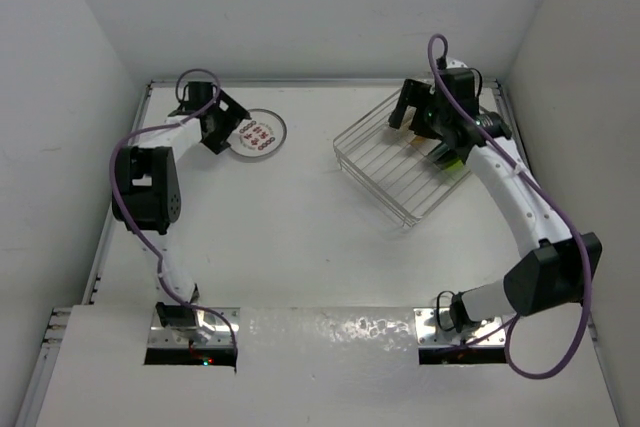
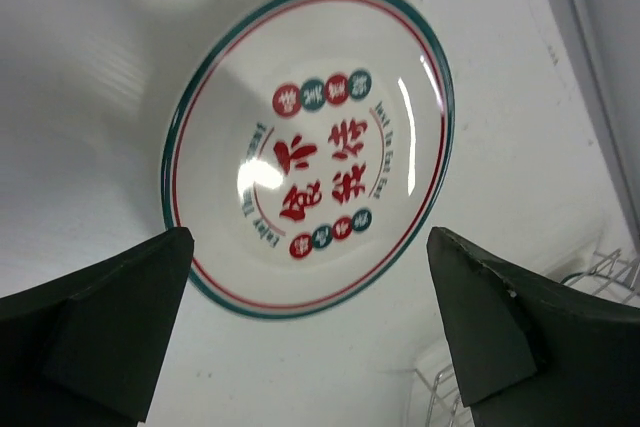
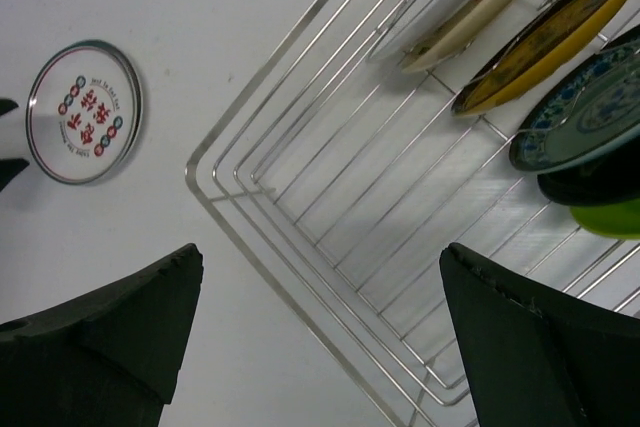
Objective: Unload the plates from the dish rack
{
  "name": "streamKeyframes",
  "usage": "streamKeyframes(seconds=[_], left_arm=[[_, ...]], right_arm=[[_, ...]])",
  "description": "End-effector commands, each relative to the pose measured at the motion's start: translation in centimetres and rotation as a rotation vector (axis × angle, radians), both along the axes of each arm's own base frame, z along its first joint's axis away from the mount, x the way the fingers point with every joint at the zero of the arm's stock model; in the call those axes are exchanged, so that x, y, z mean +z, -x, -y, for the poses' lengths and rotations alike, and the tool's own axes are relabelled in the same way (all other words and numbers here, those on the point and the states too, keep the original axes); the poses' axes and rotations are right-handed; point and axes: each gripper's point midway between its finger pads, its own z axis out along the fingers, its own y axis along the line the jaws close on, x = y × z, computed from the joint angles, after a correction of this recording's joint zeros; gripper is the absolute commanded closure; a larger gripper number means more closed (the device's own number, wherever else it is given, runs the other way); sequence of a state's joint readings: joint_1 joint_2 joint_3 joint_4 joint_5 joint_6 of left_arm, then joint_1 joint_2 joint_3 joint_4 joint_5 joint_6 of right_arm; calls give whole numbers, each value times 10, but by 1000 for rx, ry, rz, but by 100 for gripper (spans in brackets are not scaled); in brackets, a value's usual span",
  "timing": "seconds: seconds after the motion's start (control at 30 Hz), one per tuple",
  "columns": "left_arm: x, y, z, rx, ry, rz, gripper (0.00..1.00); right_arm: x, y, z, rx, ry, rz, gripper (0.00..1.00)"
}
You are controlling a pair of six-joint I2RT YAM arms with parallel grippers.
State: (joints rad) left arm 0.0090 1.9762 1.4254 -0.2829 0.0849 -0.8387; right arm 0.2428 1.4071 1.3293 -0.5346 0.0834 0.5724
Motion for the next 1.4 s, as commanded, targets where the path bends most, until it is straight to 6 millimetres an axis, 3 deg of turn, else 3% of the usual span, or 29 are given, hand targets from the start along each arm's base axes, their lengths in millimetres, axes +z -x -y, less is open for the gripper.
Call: streamKeyframes(seconds=[0.0,0.13,0.27,0.3,0.33,0.37,0.4,0.43,0.5,0.53,0.57,0.6,0.63,0.67,0.7,0.73,0.77,0.83,0.87,0.97,1.37], left_arm=[[10,15,2,-24,-79,-50,0],[25,17,3,-74,-89,-26,0],[58,22,3,-104,-116,15,0],[85,32,4,-115,-128,76,0],[101,37,4,-122,-144,118,0],[118,44,9,-142,-165,154,0],[154,59,7,-156,-222,228,0],[167,72,10,-181,-247,241,0],[205,102,20,-230,-347,329,0],[207,115,24,-257,-372,333,0],[225,134,29,-293,-399,392,0],[226,144,31,-319,-405,407,0],[206,154,32,-348,-409,381,0],[215,166,30,-357,-426,424,0],[209,173,28,-365,-434,420,0],[187,180,28,-387,-439,389,0],[187,188,26,-399,-455,413,0],[172,192,21,-391,-476,397,0],[153,198,18,-391,-482,364,0],[131,203,22,-425,-466,323,0],[128,213,16,-411,-489,337,0]], right_arm=[[17,-22,16,-121,48,21,1],[20,-42,27,-227,70,22,1],[22,-65,28,-278,68,35,1],[34,-73,32,-306,74,60,1],[22,-78,42,-359,132,33,1],[21,-83,49,-389,157,31,1],[34,-91,53,-421,167,59,1],[19,-99,57,-442,203,29,2],[29,-112,67,-501,229,59,6],[26,-118,69,-506,239,53,9],[9,-128,67,-500,258,25,13],[20,-138,67,-510,249,51,17],[14,-140,68,-512,268,28,26],[8,-150,68,-523,286,20,30],[3,-151,70,-532,298,7,31],[-2,-152,72,-544,304,-2,32],[-4,-152,72,-555,305,-1,33],[-13,-148,77,-583,319,-1,34],[-16,-146,79,-595,316,0,36],[-24,-140,83,-616,326,-4,38],[-51,-168,76,-607,316,-19,44]])
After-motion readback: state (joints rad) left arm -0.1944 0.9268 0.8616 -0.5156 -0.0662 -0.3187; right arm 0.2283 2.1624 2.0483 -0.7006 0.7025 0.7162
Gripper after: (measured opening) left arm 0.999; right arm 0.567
